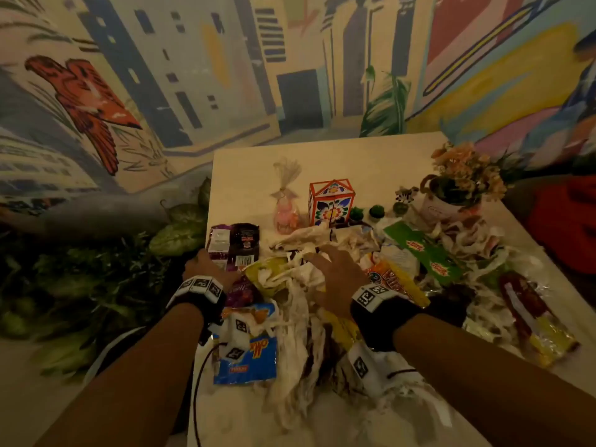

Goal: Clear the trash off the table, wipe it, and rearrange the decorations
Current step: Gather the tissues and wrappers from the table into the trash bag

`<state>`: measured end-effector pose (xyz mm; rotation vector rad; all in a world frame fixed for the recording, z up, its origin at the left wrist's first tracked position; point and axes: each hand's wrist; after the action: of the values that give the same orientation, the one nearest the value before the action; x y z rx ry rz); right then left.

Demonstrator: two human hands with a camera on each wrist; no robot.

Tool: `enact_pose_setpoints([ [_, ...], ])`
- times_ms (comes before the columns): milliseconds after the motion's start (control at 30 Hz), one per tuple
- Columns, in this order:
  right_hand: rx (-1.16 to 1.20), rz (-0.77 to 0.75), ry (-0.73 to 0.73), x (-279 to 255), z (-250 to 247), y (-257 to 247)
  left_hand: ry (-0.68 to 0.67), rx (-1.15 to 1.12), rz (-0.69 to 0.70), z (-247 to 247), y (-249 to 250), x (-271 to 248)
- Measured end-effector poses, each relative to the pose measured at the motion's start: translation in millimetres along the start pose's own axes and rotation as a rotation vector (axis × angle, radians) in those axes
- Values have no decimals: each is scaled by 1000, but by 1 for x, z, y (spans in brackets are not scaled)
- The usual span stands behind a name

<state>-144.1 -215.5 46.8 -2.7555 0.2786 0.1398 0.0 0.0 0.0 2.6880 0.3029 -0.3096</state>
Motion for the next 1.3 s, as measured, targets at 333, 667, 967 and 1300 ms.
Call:
enact_pose_setpoints([
  [333,-62,131,-243,41,23,-5,-10,-304,-233,4,29,3],
  [667,52,108,-133,56,26,9,-84,-239,-246,-1,59,-28],
  [967,265,84,20,51,15,5,-245,-547,-362,2,64,-28],
  [1300,306,127,52,41,-10,28,-166,-556,-288,-5,46,-22],
])
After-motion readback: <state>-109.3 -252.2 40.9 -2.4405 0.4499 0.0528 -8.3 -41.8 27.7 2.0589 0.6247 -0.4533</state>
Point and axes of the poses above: each hand's wrist, its own x-axis towards the middle knuckle, its own z-axis out of the palm, y = z × x, and after that the axes turned 11 degrees about y, right-handed
